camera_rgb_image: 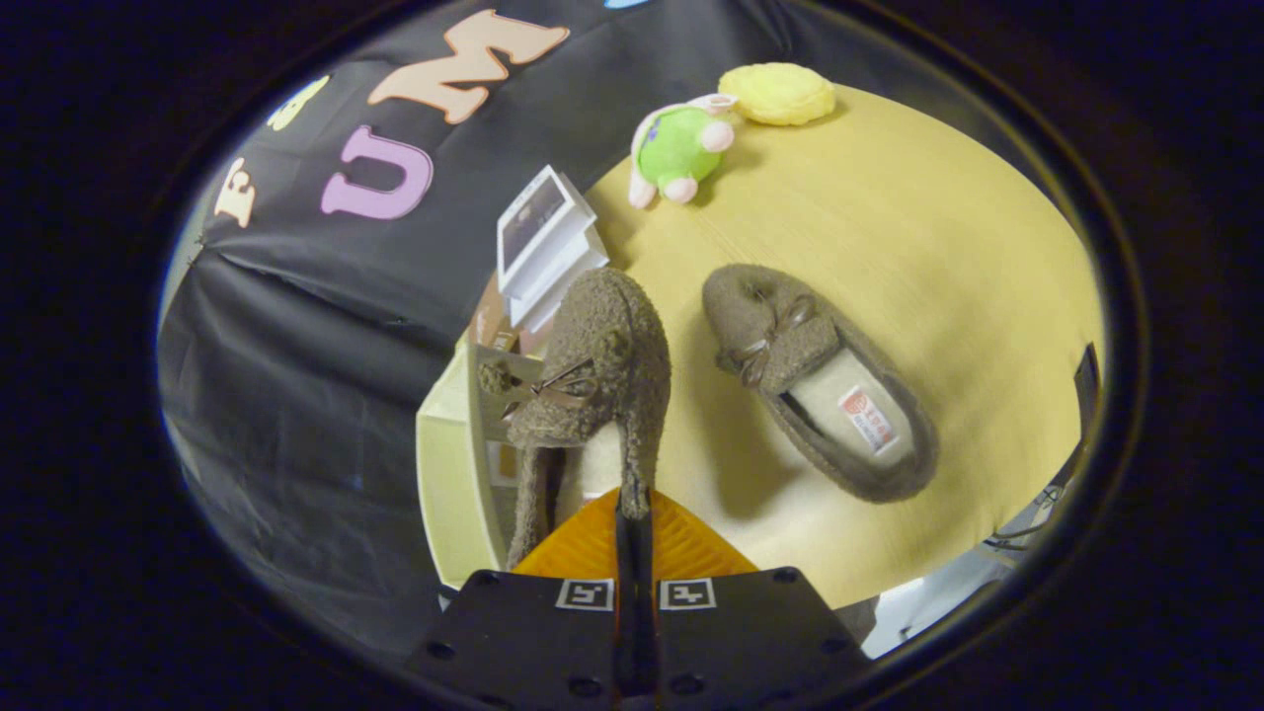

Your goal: Open the storage box then place both shoes into the box .Put the left shoe in first, then the right shoe, with the right side of both shoes facing outward in a uniform manner.

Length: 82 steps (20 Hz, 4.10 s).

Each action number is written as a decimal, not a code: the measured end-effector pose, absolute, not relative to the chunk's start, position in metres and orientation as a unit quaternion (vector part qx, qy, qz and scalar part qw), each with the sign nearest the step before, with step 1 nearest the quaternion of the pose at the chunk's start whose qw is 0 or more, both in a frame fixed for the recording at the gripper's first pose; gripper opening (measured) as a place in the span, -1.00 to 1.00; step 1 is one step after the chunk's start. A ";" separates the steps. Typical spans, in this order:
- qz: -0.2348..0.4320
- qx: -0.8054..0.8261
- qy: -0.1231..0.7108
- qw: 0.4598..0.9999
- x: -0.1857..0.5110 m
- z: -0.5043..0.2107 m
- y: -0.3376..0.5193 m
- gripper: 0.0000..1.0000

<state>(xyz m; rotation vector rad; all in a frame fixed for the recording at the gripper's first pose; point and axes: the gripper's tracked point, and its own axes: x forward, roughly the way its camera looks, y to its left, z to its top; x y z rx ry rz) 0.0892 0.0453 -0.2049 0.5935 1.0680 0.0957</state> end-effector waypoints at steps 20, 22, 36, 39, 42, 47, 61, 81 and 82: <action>0.131 0.191 0.568 0.790 0.085 -0.237 0.250 -0.94; 0.119 0.166 0.577 0.791 0.086 -0.259 0.257 -0.94; 0.099 0.083 0.601 0.789 0.085 -0.312 0.273 -0.89; 0.131 0.119 0.584 0.792 0.089 -0.288 0.281 -0.43; 0.150 0.155 0.561 0.800 0.095 -0.259 0.283 -0.04; 0.154 0.155 0.511 0.832 0.107 -0.212 0.245 0.61; 0.016 0.057 0.453 0.889 0.130 -0.167 -0.012 0.99; -0.013 -0.062 0.562 0.824 0.133 -0.296 -0.122 0.14; -0.010 -0.062 0.566 0.822 0.132 -0.299 -0.121 0.02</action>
